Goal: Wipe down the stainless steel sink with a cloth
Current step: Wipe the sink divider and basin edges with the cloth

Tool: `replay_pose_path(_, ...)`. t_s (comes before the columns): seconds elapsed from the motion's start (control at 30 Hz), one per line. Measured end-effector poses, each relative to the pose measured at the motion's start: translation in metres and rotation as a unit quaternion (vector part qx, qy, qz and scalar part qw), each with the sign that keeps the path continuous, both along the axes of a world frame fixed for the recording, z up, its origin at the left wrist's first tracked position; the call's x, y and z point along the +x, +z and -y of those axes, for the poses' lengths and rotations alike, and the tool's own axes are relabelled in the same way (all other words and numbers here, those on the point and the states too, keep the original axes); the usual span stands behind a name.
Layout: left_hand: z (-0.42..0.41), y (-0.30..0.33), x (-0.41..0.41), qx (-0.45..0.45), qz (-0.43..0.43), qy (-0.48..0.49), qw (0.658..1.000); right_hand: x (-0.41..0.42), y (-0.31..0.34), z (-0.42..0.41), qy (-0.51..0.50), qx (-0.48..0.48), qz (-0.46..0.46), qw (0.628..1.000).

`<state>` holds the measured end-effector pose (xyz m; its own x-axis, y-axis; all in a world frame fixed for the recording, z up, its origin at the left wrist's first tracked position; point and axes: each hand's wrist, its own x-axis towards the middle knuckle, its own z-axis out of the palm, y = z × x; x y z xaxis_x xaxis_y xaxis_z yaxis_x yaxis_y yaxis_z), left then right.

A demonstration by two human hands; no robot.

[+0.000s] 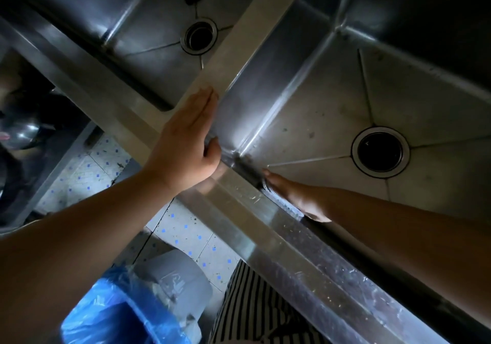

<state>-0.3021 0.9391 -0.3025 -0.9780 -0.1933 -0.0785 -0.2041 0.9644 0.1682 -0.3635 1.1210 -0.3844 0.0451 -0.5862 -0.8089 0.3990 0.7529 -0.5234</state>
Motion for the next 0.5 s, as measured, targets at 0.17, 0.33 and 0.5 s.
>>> replay_pose_path(0.17, 0.001, 0.000, 0.001, 0.010, 0.007, -0.002, 1.000, 0.005, 0.002, 0.030, -0.003, -0.049, 0.009, 0.999)
replay_pose_path(0.33, 0.001, -0.001, 0.001, 0.000, -0.005, -0.009, 1.000, 0.000, -0.003, 0.004, -0.001, -0.010, 0.019, 1.000)
replay_pose_path(0.5, -0.001, 0.000, 0.000, 0.005, 0.001, 0.007, 1.000, 0.000, 0.005, 0.002, 0.028, 0.013, -0.001, 1.000)
